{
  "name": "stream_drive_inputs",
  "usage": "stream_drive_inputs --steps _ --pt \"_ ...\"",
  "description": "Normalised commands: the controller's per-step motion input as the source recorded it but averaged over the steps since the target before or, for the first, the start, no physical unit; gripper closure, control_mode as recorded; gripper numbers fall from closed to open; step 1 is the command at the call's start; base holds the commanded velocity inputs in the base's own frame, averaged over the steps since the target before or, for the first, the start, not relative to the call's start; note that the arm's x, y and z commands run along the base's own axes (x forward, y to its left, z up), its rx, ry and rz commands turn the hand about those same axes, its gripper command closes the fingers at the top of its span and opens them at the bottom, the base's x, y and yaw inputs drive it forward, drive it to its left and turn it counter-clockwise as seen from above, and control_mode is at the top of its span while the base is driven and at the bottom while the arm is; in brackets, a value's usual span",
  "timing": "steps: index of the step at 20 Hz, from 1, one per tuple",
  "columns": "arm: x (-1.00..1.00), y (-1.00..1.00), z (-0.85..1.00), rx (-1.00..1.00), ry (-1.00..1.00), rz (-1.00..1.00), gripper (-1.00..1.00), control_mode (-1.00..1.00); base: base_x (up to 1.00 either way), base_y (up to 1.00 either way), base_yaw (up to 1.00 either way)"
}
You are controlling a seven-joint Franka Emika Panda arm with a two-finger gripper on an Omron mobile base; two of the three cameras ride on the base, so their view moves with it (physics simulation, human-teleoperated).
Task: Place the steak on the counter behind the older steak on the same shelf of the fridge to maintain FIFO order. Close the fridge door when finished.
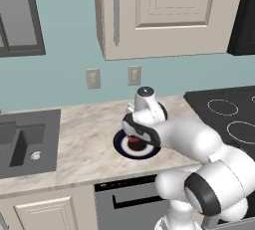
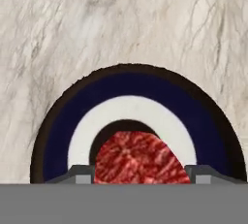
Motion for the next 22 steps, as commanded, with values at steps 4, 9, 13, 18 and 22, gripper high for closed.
stream_drive_inputs --steps 4,9,13,18,22 --pt "-0.37 -0.16 1.0 0.0 -0.02 -0.29 1.0 -1.0 0.0 0.0 0.0" --pt "-0.5 -0.5 0.96 0.01 0.0 -0.28 1.0 -1.0 0.0 0.0 0.0" --pt "-0.54 -0.57 0.68 0.03 0.07 -0.25 1.0 -1.0 0.0 0.0 0.0" --pt "-0.34 -0.2 0.23 0.02 0.06 -0.13 1.0 -1.0 0.0 0.0 0.0" --pt "-0.06 0.15 0.0 0.0 0.0 0.0 1.0 -1.0 0.0 0.0 0.0"
